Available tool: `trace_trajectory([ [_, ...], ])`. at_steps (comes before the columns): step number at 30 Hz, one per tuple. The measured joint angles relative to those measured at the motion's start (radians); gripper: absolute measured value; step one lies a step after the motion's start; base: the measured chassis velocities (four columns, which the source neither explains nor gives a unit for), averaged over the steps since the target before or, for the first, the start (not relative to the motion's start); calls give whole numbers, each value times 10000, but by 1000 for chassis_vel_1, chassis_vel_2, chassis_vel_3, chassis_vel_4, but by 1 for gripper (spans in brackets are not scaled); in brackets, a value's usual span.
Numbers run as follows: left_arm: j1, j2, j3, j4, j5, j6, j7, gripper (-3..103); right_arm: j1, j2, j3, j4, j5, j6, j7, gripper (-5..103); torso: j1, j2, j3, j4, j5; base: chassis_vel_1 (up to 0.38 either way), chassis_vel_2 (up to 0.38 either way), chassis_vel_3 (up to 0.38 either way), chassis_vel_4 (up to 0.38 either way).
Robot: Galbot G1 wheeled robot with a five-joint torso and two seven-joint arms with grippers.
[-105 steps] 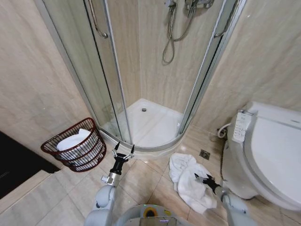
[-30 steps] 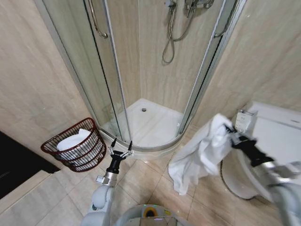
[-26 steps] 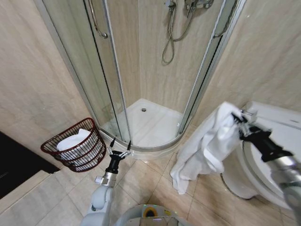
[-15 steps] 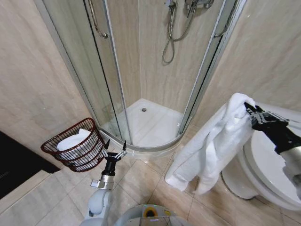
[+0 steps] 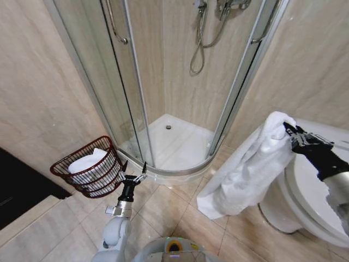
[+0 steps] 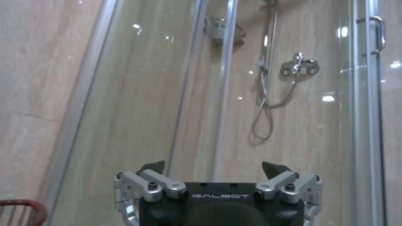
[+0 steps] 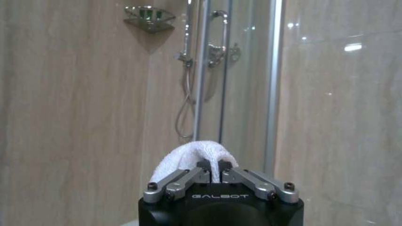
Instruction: Discard the used towel into the hamper.
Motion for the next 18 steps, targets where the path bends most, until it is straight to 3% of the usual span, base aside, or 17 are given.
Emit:
trace_trajectory([
  [6, -32, 48, -41, 46, -69, -17, 12, 100, 42, 21, -75, -8, -18, -4, -88, 5, 0, -19, -23, 0, 0, 64, 65, 68, 56],
  [18, -46, -102, -36, 188, -83, -50, 43, 100, 144, 31, -17, -17, 129, 81, -1050, 5, 0, -20, -22, 1, 0, 105, 106, 117, 104],
])
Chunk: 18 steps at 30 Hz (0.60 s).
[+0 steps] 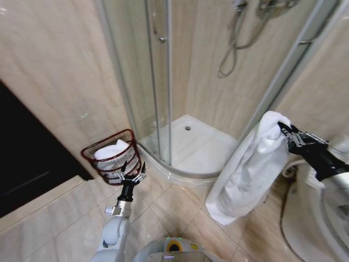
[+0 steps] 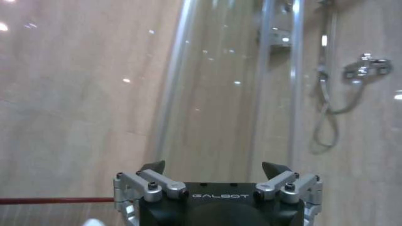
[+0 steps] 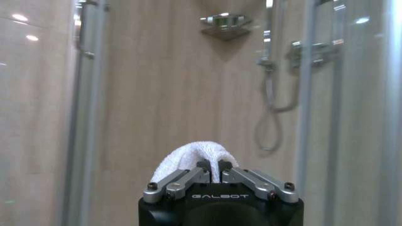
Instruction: Discard the used towel into the hamper.
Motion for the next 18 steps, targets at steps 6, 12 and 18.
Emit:
trace_trajectory([
  [6, -8, -62, 7, 2, 46, 0, 16, 100, 79, 34, -105, -5, -70, 10, -211, 5, 0, 1, 3, 0, 0, 134, 128, 123, 125],
  [12, 0, -169, 6, 47, 219, -8, 18, 100, 172, 20, -18, -7, -108, 111, -778, 5, 0, 5, 5, 0, -1, 122, 115, 137, 124],
  [18, -2, -222, 26, 72, 399, -10, 20, 100, 178, 41, -37, -8, 32, 317, -1165, 5, 0, 7, 6, 0, 1, 129, 113, 125, 125],
])
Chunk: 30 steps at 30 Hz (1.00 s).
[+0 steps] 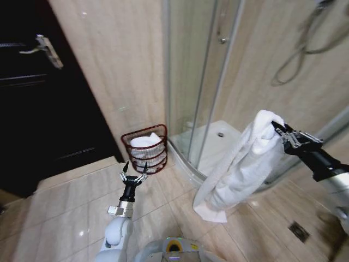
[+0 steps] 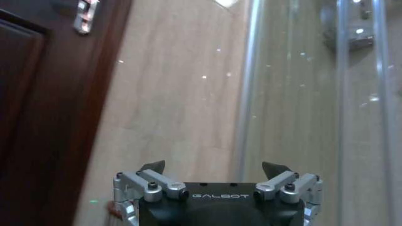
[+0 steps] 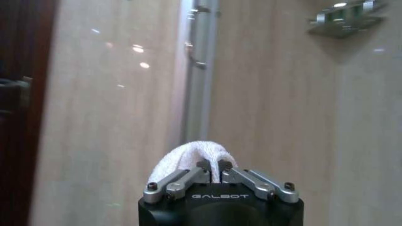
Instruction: Discard the used towel into the hamper.
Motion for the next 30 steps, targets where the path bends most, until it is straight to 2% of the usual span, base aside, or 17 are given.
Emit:
trace_trajectory([
  [10, 59, -49, 69, 47, 253, -102, 14, 100, 124, 51, -531, 0, -244, -73, -18, 5, 0, 1, 2, 1, -1, 124, 128, 120, 122],
  [14, 127, -230, 105, 68, 289, -531, -174, 100, -43, 353, -773, -2, -475, -165, 40, 5, 0, 2, 2, 2, 1, 110, 101, 95, 97],
  [19, 181, -264, 165, -127, 602, -572, -600, 100, -16, 407, -871, -3, -620, -203, 39, 5, 0, 4, 3, 0, 2, 37, 13, 11, 23],
  [22, 101, -335, 153, -235, 631, -592, -806, 100, 22, 308, -786, -3, -547, -264, 93, 5, 15, 79, 40, 0, -2, 0, 0, 0, 0],
  [30, 299, -277, 91, -374, 659, -553, -851, 100, -8, 164, -727, -1, -529, -273, 69, 5, 161, 388, 219, 2, 0, 0, 0, 0, 0],
])
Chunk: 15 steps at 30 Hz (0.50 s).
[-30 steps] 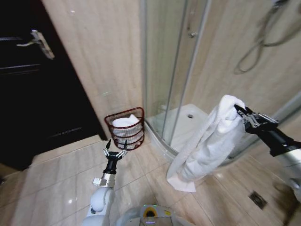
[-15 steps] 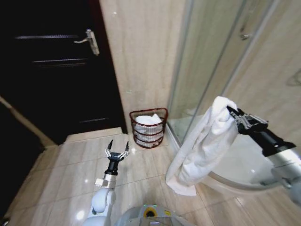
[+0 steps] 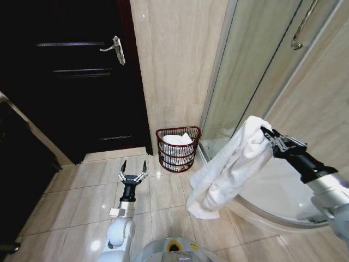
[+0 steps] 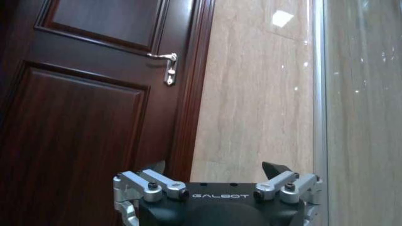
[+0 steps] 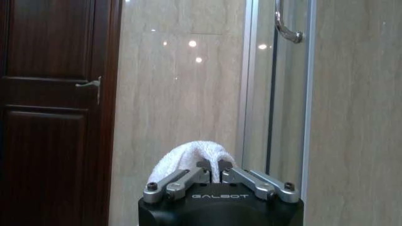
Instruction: Discard the used towel into the hamper.
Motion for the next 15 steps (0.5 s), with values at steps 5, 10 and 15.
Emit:
trace_trajectory([
  [5, 76, 41, -3, -79, -1, 35, 0, 100, -49, -159, -9, 0, -2, -26, -10, 5, 85, 210, 128, 0, 1, 0, 0, 0, 0],
  [10, 35, 72, 30, -157, 2, 161, 19, 100, -55, -627, 92, 1, 231, -101, 165, 5, 190, 456, 273, 1, -1, 0, 0, 0, 0],
  [15, 28, 81, 33, -164, 8, 189, 34, 100, -148, -714, 97, 2, 355, -118, 228, 5, 276, 627, 357, 2, -1, 0, 0, 0, 0],
])
